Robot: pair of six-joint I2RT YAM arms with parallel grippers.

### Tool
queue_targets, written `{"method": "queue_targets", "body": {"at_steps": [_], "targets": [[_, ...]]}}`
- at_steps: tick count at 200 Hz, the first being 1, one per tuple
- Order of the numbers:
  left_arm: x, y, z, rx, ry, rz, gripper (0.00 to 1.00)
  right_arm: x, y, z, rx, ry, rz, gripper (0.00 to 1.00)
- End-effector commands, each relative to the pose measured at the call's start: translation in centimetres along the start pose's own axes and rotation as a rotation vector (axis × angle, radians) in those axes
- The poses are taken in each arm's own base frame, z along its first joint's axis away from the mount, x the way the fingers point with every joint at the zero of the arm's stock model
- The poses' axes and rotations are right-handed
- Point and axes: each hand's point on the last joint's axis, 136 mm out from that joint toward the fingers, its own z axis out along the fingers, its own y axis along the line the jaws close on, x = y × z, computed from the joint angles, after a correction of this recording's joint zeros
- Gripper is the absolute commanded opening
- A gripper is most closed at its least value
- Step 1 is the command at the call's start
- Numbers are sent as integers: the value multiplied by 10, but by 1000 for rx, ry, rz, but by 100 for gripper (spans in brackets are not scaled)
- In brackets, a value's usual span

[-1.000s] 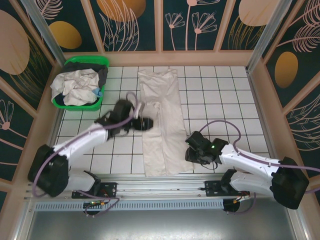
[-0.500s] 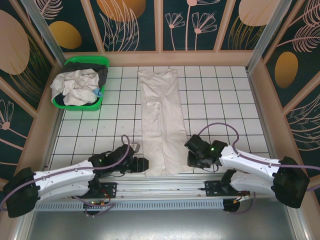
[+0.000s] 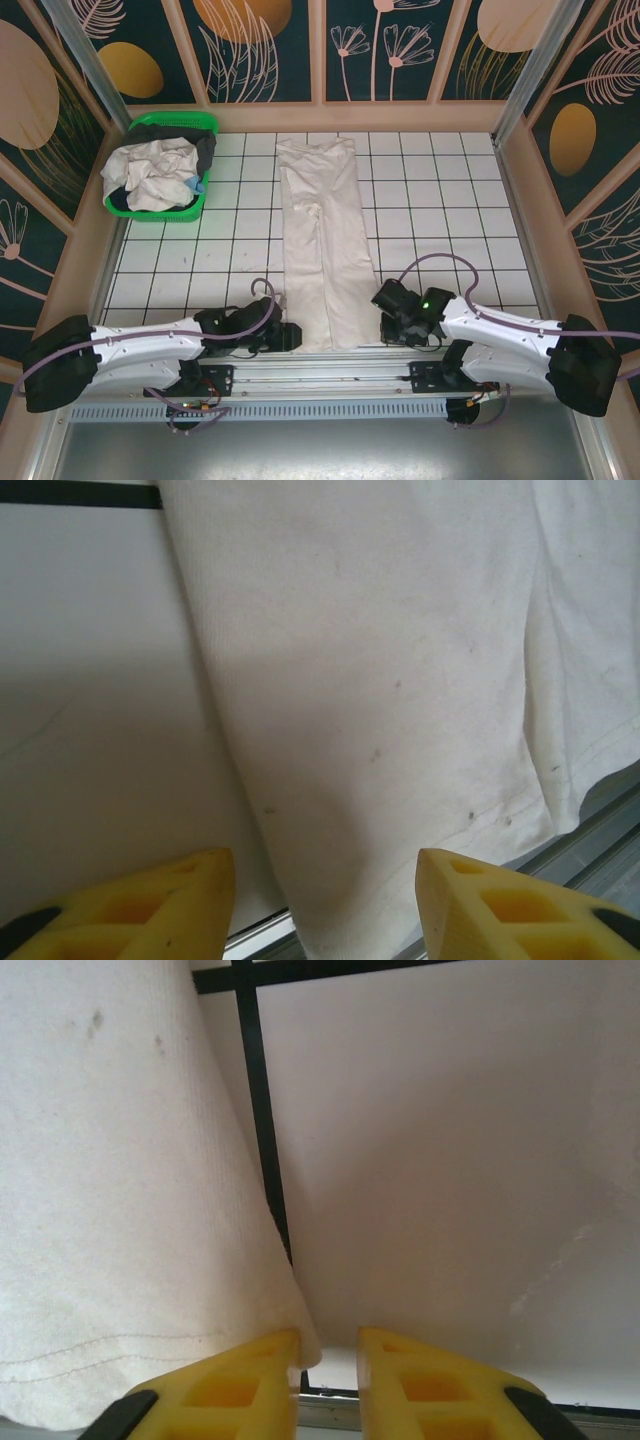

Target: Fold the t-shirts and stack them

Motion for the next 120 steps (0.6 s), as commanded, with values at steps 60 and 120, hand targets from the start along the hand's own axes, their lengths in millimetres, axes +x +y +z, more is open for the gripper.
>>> {"method": "queue_targets", "body": {"at_steps": [60,120], "targets": [[16,-8,12,23,55,-3,47,-7,18,-11,-85,-45,11,36],[24,-18,20,-11,79,43,53,-2,4,1,14,-32,14,39]]}}
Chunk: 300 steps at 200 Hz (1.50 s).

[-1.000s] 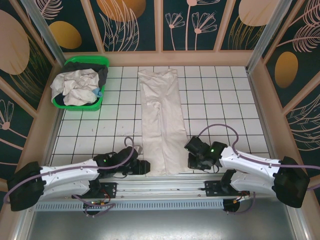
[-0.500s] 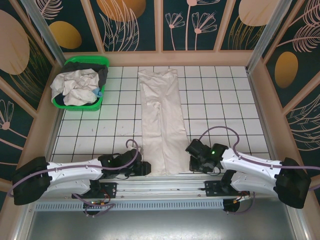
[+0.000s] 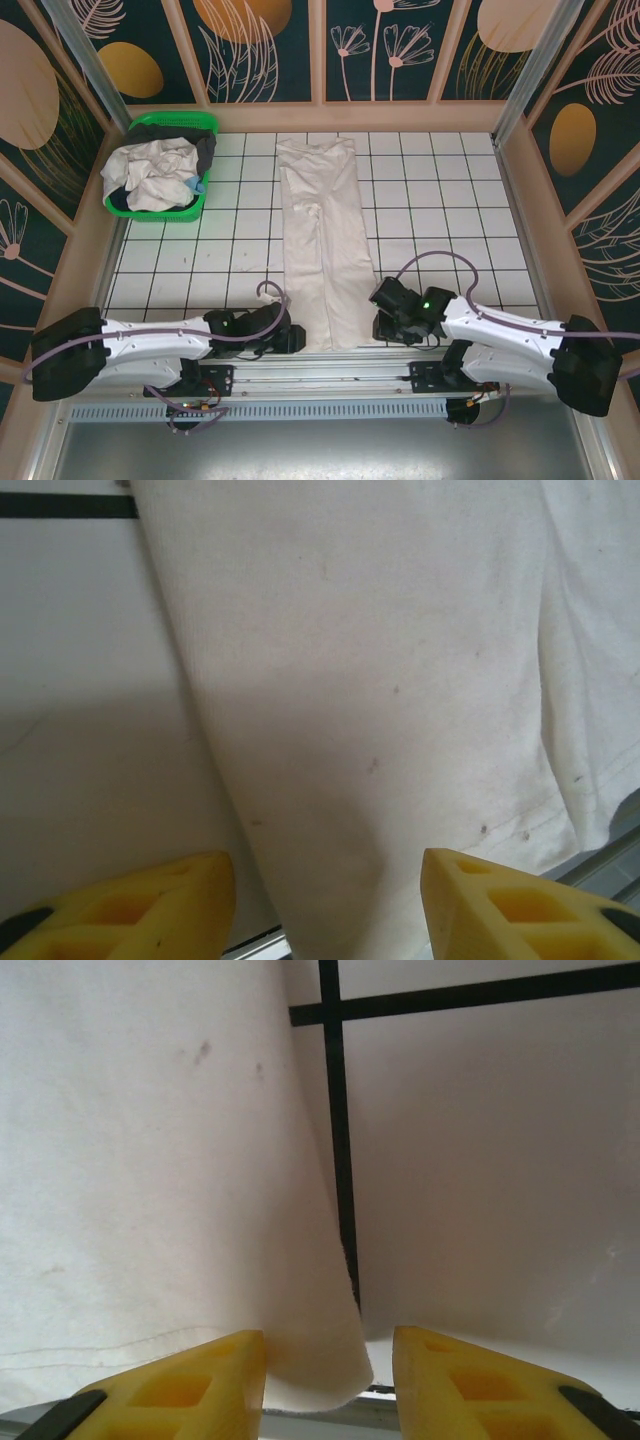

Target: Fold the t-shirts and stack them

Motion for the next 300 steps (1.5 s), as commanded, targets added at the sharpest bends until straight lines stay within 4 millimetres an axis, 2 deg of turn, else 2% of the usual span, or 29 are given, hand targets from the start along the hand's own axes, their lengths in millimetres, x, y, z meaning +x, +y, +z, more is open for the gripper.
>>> {"method": "queue_targets", "body": {"at_steps": [1,27,44,60,76,93,121,165,217,229,245,258,268,287,300], "targets": [[22,-18,11,63,103,0,53,3,-9,6,52,-4,9,39],[23,-26,11,65,120,26,47,6,8,12,-33,9,3,36],[22,-30,7,49,127,54,34,4,7,12,-24,5,5,27],[17,-33,0,24,116,75,36,3,5,10,-13,-2,4,17],[12,-37,-9,4,106,84,42,1,6,8,-19,-12,6,10],[11,-35,-16,-30,115,84,49,0,10,5,-41,-20,7,6],[15,-31,-19,-64,148,76,50,-1,10,4,-48,-29,8,0],[26,-17,-9,-94,188,61,50,-2,12,0,-66,-41,4,0],[27,-19,-3,-70,187,72,40,-7,18,-9,-72,-57,-5,0],[29,-15,-2,-80,195,71,41,-8,17,-9,-72,-58,-3,0],[32,-9,0,-104,208,73,47,-7,17,-9,-72,-56,-5,0],[32,-4,1,-139,209,83,47,-7,16,-9,-67,-58,-5,0],[30,-7,2,-140,210,102,43,-9,17,-12,-63,-66,-7,0],[20,-15,-2,-152,178,138,20,-14,23,-20,-75,-79,-14,0],[8,-20,-10,-167,129,159,11,-22,26,-27,-71,-115,-19,0]]}}
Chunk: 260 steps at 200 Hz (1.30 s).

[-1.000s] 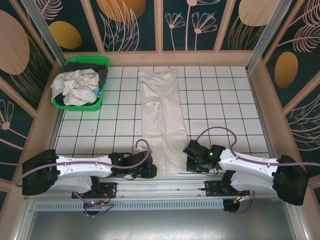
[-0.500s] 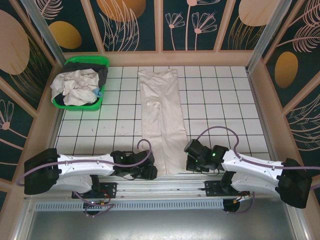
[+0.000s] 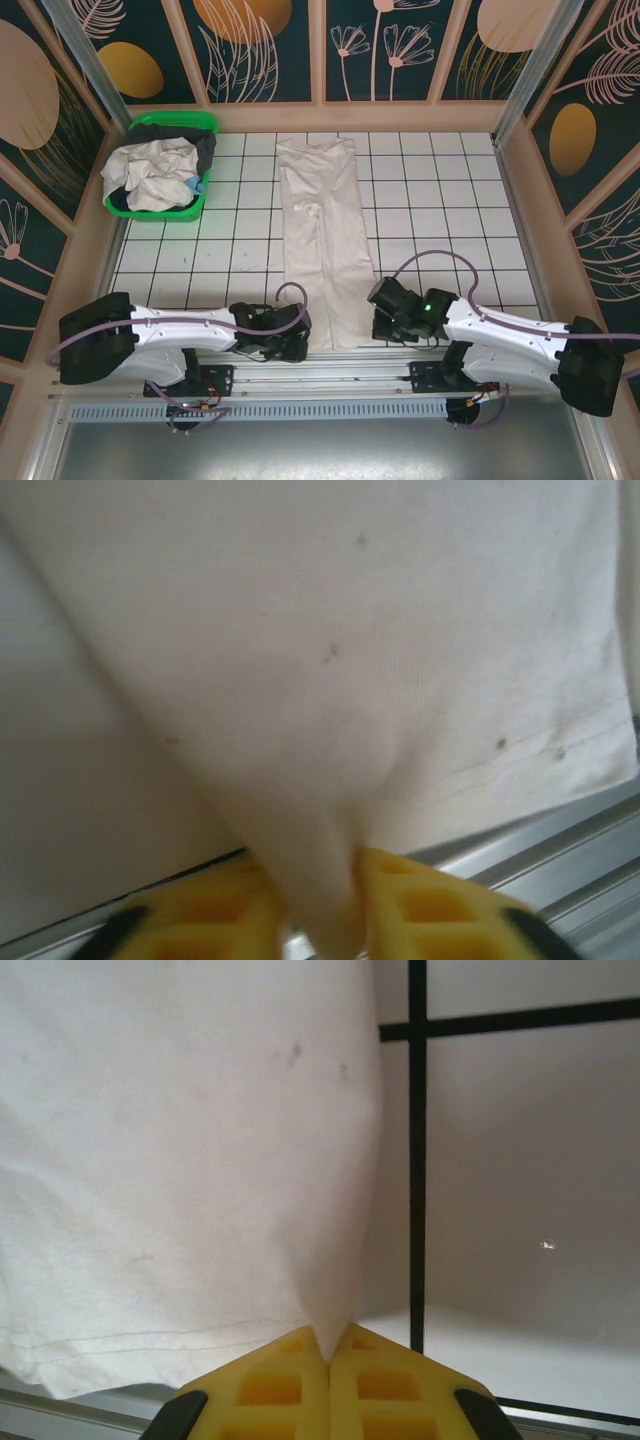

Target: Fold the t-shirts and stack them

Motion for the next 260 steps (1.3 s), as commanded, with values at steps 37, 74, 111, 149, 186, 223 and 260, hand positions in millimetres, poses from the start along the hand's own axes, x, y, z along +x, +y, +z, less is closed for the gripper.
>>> {"method": "queue_targets", "body": {"at_steps": [37,74,111,149,186,223,260], "targets": [[-66,-4,-62,-55,-252,27,1,-50,22,-39,7,-172,-29,0],[-131,12,-98,-89,-412,-4,0,-113,36,-51,-35,-278,-30,0],[-202,30,-111,-113,-494,-20,0,-188,47,-52,-25,-361,-42,0],[-261,47,-102,-94,-486,-30,0,-248,57,-36,-21,-380,-68,0],[-306,62,-92,-77,-465,-30,0,-292,60,-10,-40,-349,-84,0],[-337,67,-69,-40,-404,-11,0,-316,57,13,-25,-305,-93,0],[-350,80,-44,-21,-351,-26,2,-333,48,22,-25,-304,-74,0]]}}
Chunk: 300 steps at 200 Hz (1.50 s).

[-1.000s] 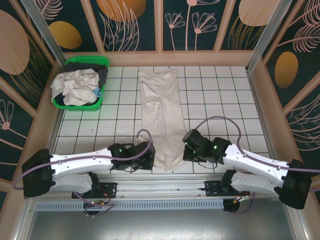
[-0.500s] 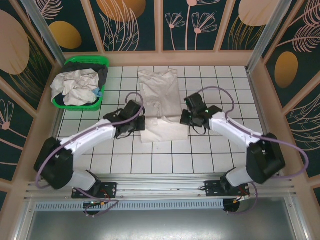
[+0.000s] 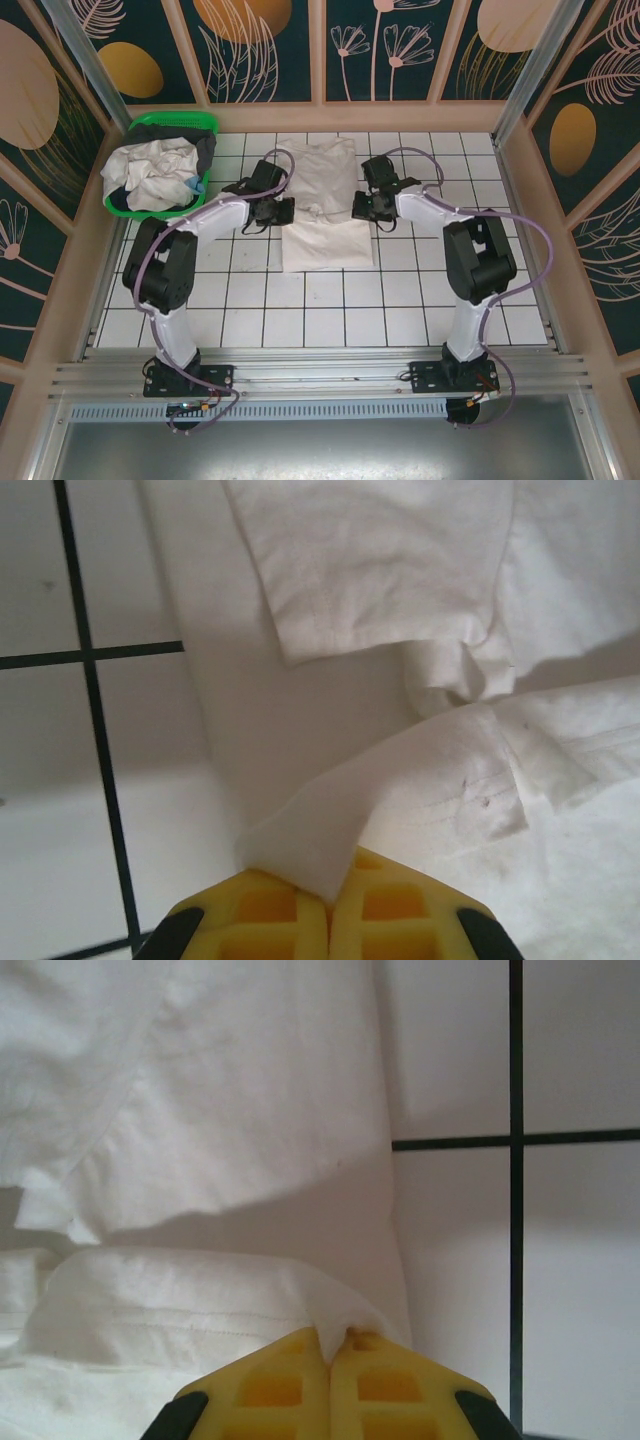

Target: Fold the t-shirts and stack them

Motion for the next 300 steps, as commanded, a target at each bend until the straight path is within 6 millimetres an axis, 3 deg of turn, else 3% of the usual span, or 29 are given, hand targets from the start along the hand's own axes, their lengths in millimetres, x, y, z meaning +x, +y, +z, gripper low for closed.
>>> {"method": "queue_targets", "body": {"at_steps": [1,33,50,71,87,109,127,146,186,218,263,300], "targets": [[-5,-1,12,44,32,28,3,-16,-1,1,-19,-17,-18,0],[-14,6,22,40,48,23,14,-30,-2,3,-13,-27,-29,15],[-20,5,24,43,49,30,21,-40,-3,-8,17,-59,-34,28],[-25,5,26,42,57,37,28,-42,-5,-28,55,-115,-36,31],[-30,4,28,46,55,40,33,-30,2,-40,57,-149,-47,32],[-39,0,32,56,56,48,33,6,45,-37,-113,-122,-94,32],[-46,-1,33,59,57,55,34,33,73,-22,-184,-80,-137,32],[-58,-3,29,68,41,52,34,45,76,4,-138,-28,-146,31],[-84,1,14,59,-2,52,36,27,68,38,-33,-4,-152,30],[-88,5,0,62,-29,53,37,9,66,53,-16,-4,-148,29],[-53,19,-12,35,-27,40,39,-24,63,65,20,-24,-171,29],[-20,17,-18,66,-25,16,42,-43,79,70,-10,-33,-192,29]]}}
